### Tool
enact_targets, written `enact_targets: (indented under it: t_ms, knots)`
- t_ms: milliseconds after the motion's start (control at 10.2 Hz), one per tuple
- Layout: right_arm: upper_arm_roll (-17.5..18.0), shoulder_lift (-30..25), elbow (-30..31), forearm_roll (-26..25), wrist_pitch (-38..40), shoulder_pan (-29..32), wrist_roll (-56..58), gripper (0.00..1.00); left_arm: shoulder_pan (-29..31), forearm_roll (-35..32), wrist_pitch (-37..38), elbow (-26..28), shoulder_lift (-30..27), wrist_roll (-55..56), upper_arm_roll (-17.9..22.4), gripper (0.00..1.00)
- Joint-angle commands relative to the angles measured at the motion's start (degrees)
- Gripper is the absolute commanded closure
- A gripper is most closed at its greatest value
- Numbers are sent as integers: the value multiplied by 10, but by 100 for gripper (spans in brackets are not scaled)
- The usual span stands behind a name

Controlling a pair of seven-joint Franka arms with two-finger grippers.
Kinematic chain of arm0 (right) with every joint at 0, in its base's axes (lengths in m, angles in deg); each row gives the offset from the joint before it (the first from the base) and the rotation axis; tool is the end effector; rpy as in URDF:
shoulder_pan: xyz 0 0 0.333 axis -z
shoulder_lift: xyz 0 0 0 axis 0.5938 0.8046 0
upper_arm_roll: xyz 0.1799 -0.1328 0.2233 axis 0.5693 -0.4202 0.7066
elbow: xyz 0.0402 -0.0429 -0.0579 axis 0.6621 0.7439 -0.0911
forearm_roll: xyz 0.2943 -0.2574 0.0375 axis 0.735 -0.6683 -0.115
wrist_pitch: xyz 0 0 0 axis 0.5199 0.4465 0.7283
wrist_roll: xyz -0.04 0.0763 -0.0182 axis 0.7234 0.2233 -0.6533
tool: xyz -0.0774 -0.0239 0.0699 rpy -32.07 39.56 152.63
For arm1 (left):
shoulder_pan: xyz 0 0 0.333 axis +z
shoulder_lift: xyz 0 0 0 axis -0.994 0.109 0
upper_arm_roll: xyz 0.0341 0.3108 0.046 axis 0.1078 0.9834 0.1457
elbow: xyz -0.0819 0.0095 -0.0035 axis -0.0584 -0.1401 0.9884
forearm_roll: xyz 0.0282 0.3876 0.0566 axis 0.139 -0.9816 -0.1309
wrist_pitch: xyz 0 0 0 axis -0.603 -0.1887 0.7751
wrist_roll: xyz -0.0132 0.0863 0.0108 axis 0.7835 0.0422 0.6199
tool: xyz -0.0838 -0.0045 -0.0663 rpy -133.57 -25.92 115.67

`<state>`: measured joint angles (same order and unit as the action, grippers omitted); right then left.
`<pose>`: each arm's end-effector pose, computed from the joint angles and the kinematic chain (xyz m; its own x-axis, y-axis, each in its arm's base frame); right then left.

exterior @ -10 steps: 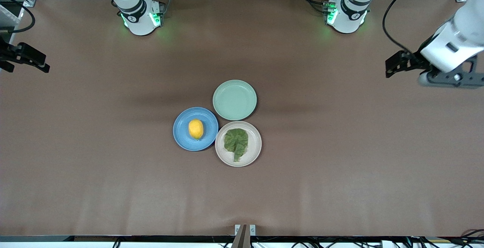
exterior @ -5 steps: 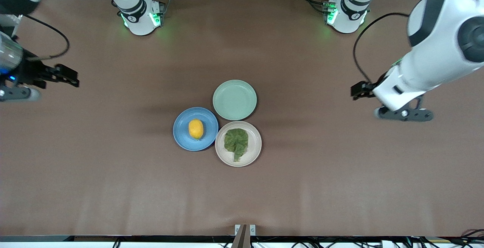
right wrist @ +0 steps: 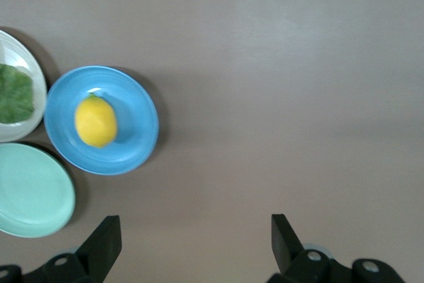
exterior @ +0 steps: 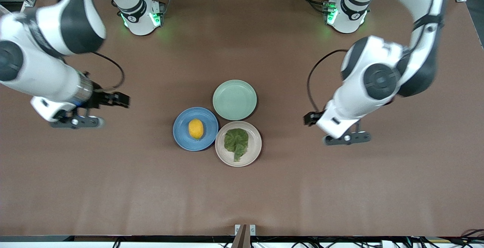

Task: Pick lemon and lettuce from blue and beige plates
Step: 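Lower the right gripper onto the lemon while the left gripper lowers to lettuce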

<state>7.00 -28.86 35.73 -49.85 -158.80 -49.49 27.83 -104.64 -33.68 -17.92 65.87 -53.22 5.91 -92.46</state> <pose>0.6164 0.1434 0.4847 0.9899 -0.0228 -0.1403 -0.0242 -0.9997 -0.0087 0.6333 -0.2950 0.4204 0.9942 0.0983 -0.0436 0.0996 -0.9946 0.0302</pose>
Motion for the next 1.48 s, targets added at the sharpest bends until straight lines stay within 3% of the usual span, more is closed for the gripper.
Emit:
enact_targets:
  t_ms: [0,295,492,787,984,1377]
  knots:
    - [14,43,-10,13,-39,-27,-79,0,-30,10,-55,-23,43,55,8,0]
    - [21,102,-8,13,-112,-68,-163,0,-78,5,-175,-23,98,128,11,0]
    - [27,111,49,14,-196,-80,-183,0,-103,-5,-248,-23,135,142,17,0]
    - [50,121,127,13,-316,-83,-185,0,-172,-7,-365,-22,181,176,72,0]
    - [51,140,133,13,-345,-96,-184,0,-207,-6,-436,-22,210,207,98,0]
    - [51,176,136,7,-387,-108,-182,0,-236,-7,-531,-22,257,217,100,0]
